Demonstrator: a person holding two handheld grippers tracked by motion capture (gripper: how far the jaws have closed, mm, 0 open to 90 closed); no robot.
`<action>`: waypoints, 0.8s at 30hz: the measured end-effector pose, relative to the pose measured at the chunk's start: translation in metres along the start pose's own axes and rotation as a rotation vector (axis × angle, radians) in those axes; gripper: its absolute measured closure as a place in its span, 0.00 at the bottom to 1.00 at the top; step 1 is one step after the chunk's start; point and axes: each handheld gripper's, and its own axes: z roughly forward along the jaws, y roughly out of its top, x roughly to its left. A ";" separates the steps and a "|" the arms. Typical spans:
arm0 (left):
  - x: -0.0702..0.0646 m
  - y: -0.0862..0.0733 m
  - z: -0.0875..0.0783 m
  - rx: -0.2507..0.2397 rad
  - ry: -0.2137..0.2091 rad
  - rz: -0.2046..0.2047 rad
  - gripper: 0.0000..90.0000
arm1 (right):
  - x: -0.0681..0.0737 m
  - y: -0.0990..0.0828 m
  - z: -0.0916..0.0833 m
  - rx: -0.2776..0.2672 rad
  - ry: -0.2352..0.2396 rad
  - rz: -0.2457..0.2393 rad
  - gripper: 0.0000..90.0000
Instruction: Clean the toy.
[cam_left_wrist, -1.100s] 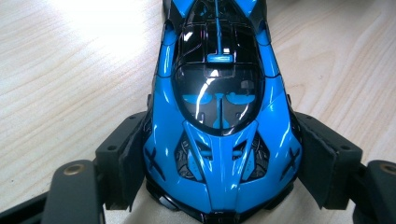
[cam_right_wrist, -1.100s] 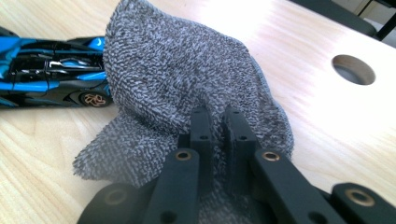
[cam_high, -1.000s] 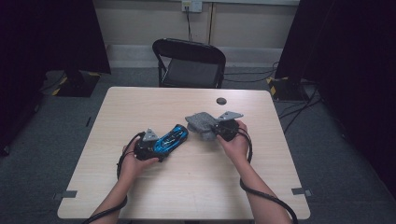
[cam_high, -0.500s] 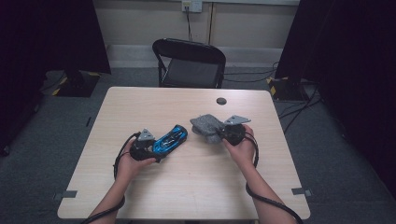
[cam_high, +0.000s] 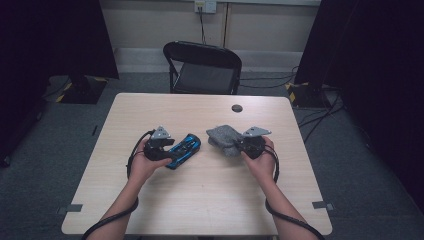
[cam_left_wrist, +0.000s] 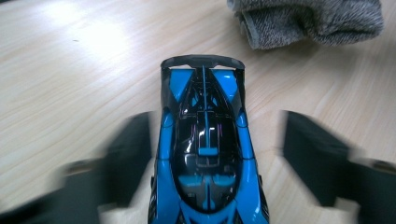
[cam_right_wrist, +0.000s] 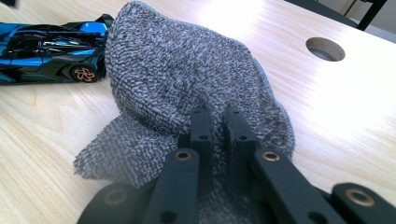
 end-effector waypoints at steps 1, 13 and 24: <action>0.002 0.001 0.003 0.007 0.002 0.006 0.43 | 0.001 0.000 -0.001 -0.002 -0.002 0.004 0.94; 0.005 -0.002 0.020 0.054 -0.019 -0.016 0.47 | 0.019 -0.005 0.003 0.004 -0.016 0.025 0.93; 0.001 -0.003 0.022 0.048 0.009 0.021 0.47 | 0.046 -0.007 0.010 0.044 -0.045 0.021 0.93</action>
